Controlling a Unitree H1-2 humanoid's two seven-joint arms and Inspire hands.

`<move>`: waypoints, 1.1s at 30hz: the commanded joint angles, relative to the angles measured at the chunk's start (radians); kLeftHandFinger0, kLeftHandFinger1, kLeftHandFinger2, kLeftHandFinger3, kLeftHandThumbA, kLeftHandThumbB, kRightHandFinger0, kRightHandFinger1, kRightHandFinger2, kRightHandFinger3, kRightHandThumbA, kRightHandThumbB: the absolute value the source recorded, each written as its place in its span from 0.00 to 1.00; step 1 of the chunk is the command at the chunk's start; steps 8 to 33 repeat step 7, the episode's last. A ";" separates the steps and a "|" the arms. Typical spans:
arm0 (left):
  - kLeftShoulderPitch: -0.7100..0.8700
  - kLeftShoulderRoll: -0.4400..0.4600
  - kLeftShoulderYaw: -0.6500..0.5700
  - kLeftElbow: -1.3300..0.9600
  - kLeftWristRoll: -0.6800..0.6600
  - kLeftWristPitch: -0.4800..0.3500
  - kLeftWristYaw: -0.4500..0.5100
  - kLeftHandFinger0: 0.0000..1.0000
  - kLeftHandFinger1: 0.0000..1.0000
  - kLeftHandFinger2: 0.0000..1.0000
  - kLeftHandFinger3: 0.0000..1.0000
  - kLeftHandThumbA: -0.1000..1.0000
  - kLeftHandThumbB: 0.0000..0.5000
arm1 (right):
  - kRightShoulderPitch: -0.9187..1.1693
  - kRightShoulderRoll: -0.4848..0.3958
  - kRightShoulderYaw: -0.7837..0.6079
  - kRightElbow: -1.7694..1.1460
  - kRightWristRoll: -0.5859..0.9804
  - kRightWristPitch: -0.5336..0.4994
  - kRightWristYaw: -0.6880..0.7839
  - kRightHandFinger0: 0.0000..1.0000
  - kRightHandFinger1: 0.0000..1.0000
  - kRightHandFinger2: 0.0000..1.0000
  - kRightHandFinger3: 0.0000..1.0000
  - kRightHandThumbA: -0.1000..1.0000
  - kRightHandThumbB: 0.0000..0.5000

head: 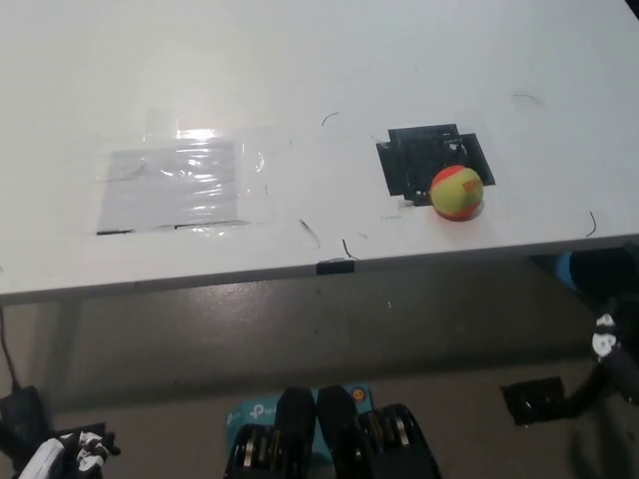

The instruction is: The robot uses right hand to squeeze a small tennis ball placed on the black area of the table

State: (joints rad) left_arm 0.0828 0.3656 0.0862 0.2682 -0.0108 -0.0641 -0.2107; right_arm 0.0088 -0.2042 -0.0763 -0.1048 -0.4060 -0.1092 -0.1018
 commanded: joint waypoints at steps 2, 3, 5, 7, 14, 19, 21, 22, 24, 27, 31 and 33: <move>-0.004 0.021 0.013 0.012 0.005 -0.031 0.014 0.00 0.01 0.19 0.42 0.67 0.75 | 0.046 0.067 -0.063 0.058 0.208 -0.112 -0.040 0.64 0.90 1.00 0.98 0.03 0.38; -0.004 0.021 0.012 0.014 0.006 -0.041 0.013 0.00 0.00 0.18 0.41 0.68 0.76 | 0.058 0.096 -0.082 0.090 0.268 -0.120 -0.035 0.67 0.89 1.00 0.98 0.05 0.39; -0.007 0.020 0.015 0.012 0.004 -0.029 0.014 0.00 0.00 0.16 0.38 0.66 0.75 | 0.072 0.147 -0.105 0.153 0.303 -0.131 -0.047 0.67 0.82 0.92 0.96 0.07 0.37; -0.007 0.019 0.016 0.012 -0.002 -0.033 0.011 0.00 0.00 0.16 0.37 0.66 0.75 | 0.076 0.159 -0.113 0.169 0.315 -0.134 -0.045 0.66 0.80 0.90 0.97 0.07 0.36; -0.007 0.019 0.016 0.012 -0.002 -0.033 0.011 0.00 0.00 0.16 0.37 0.66 0.75 | 0.076 0.159 -0.113 0.169 0.315 -0.134 -0.045 0.66 0.80 0.90 0.97 0.07 0.36; -0.007 0.019 0.016 0.012 -0.002 -0.033 0.011 0.00 0.00 0.16 0.37 0.66 0.75 | 0.076 0.159 -0.113 0.169 0.315 -0.134 -0.045 0.66 0.80 0.90 0.97 0.07 0.36; -0.007 0.019 0.016 0.012 -0.002 -0.033 0.011 0.00 0.00 0.16 0.37 0.66 0.75 | 0.076 0.159 -0.113 0.169 0.315 -0.134 -0.045 0.66 0.80 0.90 0.97 0.07 0.36; -0.007 0.019 0.016 0.012 -0.002 -0.033 0.011 0.00 0.00 0.16 0.37 0.66 0.75 | 0.076 0.159 -0.113 0.169 0.315 -0.134 -0.045 0.66 0.80 0.90 0.97 0.07 0.36; -0.007 0.019 0.016 0.012 -0.002 -0.033 0.011 0.00 0.00 0.16 0.37 0.66 0.75 | 0.076 0.159 -0.113 0.169 0.315 -0.134 -0.045 0.66 0.80 0.90 0.97 0.07 0.36; -0.007 0.019 0.016 0.012 -0.002 -0.033 0.011 0.00 0.00 0.16 0.37 0.66 0.75 | 0.076 0.159 -0.113 0.169 0.315 -0.134 -0.045 0.66 0.80 0.90 0.97 0.07 0.36; -0.007 0.019 0.016 0.012 -0.002 -0.033 0.011 0.00 0.00 0.16 0.37 0.66 0.75 | 0.076 0.159 -0.113 0.169 0.315 -0.134 -0.045 0.66 0.80 0.90 0.97 0.07 0.36; -0.007 0.019 0.016 0.012 -0.002 -0.033 0.011 0.00 0.00 0.16 0.37 0.66 0.75 | 0.076 0.159 -0.113 0.169 0.315 -0.134 -0.045 0.66 0.80 0.90 0.97 0.07 0.36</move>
